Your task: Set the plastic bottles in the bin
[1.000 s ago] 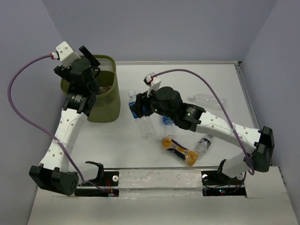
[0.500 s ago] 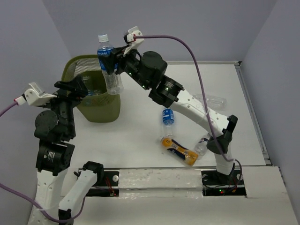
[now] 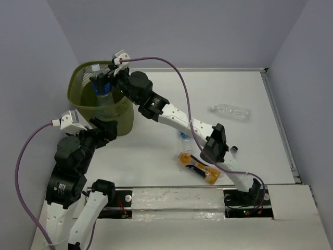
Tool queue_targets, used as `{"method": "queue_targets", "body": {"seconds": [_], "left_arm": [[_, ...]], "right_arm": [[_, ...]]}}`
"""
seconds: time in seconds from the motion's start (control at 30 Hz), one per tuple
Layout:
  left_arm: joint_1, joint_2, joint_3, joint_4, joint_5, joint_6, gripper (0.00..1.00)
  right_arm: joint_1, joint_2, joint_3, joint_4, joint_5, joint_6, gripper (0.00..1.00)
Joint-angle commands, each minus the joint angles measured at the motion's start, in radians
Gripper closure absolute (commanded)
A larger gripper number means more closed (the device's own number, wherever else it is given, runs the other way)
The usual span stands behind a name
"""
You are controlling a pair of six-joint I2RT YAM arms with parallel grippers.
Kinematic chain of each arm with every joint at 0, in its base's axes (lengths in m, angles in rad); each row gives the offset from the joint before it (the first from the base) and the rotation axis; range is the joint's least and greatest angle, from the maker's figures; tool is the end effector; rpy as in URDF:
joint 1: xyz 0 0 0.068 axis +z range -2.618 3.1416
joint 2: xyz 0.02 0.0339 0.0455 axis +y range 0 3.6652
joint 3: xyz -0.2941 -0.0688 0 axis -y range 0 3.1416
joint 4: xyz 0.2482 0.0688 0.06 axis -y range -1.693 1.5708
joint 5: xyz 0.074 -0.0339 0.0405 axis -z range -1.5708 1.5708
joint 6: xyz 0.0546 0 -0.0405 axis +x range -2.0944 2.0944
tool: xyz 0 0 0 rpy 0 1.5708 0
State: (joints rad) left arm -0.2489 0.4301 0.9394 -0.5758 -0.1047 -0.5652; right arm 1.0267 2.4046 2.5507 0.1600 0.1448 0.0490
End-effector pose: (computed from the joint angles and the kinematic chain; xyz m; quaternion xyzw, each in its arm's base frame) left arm 0.0675 -0.0113 0.4010 -0.1501 0.7145 -0.2350 0.6417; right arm 0.3156 0.5064 0.4452 -0.2253 0.5479 0.3754 0.7128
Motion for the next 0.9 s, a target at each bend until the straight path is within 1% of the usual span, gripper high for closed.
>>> {"method": "queue_targets", "body": {"seconds": [0.0, 0.03, 0.07, 0.1, 0.17, 0.2, 0.23, 0.27, 0.3, 0.37, 0.4, 0.47, 0.5, 0.53, 0.57, 0.6, 0.63, 0.7, 0.77, 0.83, 0.87], "left_arm": [[-0.003, 0.027, 0.059, 0.014, 0.254, 0.027, 0.02], [-0.001, 0.038, 0.067, 0.03, 0.291, 0.025, 0.02], [-0.001, 0.062, 0.07, 0.062, 0.343, 0.024, 0.02], [-0.003, 0.077, 0.07, 0.077, 0.344, 0.024, 0.02], [-0.001, 0.13, 0.079, 0.099, 0.394, 0.031, 0.02], [-0.004, 0.148, 0.081, 0.109, 0.414, 0.033, 0.02], [-0.006, 0.182, 0.085, 0.132, 0.463, 0.033, 0.02], [-0.007, 0.196, 0.087, 0.146, 0.489, 0.03, 0.02], [-0.013, 0.208, 0.09, 0.165, 0.499, 0.027, 0.02], [-0.053, 0.237, 0.087, 0.188, 0.47, 0.013, 0.02], [-0.078, 0.251, 0.076, 0.217, 0.426, 0.005, 0.02], [-0.15, 0.303, 0.068, 0.247, 0.372, -0.034, 0.03], [-0.247, 0.329, 0.064, 0.282, 0.308, -0.048, 0.02], [-0.303, 0.354, 0.061, 0.297, 0.262, -0.062, 0.02], [-0.36, 0.418, 0.064, 0.306, 0.21, -0.07, 0.02], [-0.468, 0.497, 0.078, 0.315, 0.091, -0.087, 0.01], [-0.512, 0.542, 0.087, 0.318, 0.036, -0.088, 0.01], [-0.571, 0.628, 0.107, 0.339, -0.025, -0.097, 0.01], [-0.579, 0.706, 0.114, 0.362, -0.047, -0.098, 0.01], [-0.581, 0.855, 0.127, 0.401, -0.076, -0.096, 0.01], [-0.581, 0.893, 0.136, 0.413, -0.075, -0.094, 0.01]], "right_arm": [[-0.034, -0.197, -0.091, 0.073, -0.054, 0.034, 0.02], [-0.034, -0.246, -0.145, 0.067, -0.053, 0.037, 0.02], [-0.043, -0.36, -0.285, 0.064, -0.041, 0.049, 0.03], [-0.054, -0.427, -0.373, 0.064, -0.034, 0.057, 0.04], [-0.08, -0.572, -0.572, 0.064, -0.022, 0.084, 0.12], [-0.092, -0.723, -0.675, 0.059, -0.024, 0.13, 0.14], [-0.105, -0.799, -0.878, 0.032, -0.031, 0.15, 0.17], [-0.125, -0.873, -0.971, 0.006, -0.018, 0.191, 0.18], [-0.137, -1.015, -1.147, -0.054, -0.002, 0.212, 0.21], [-0.154, -1.152, -1.311, -0.117, 0.012, 0.251, 0.21], [-0.165, -1.271, -1.449, -0.199, 0.028, 0.3, 0.22], [-0.165, -1.37, -1.553, -0.291, 0.039, 0.333, 0.22], [-0.165, -1.41, -1.593, -0.351, 0.08, 0.388, 0.22], [-0.174, -1.446, -1.63, -0.463, 0.093, 0.42, 0.21], [-0.174, -1.507, -1.696, -0.503, 0.093, 0.443, 0.2], [-0.174, -1.565, -1.757, -0.561, 0.082, 0.497, 0.18], [-0.174, -1.597, -1.787, -0.579, 0.064, 0.524, 0.18], [-0.174, -1.651, -1.83, -0.623, 0.058, 0.578, 0.14], [-0.174, -1.691, -1.859, -0.654, 0.061, 0.601, 0.13], [-0.174, -1.722, -1.888, -0.692, 0.047, 0.614, 0.11], [-0.174, -1.724, -1.896, -0.701, 0.035, 0.617, 0.11]]}}
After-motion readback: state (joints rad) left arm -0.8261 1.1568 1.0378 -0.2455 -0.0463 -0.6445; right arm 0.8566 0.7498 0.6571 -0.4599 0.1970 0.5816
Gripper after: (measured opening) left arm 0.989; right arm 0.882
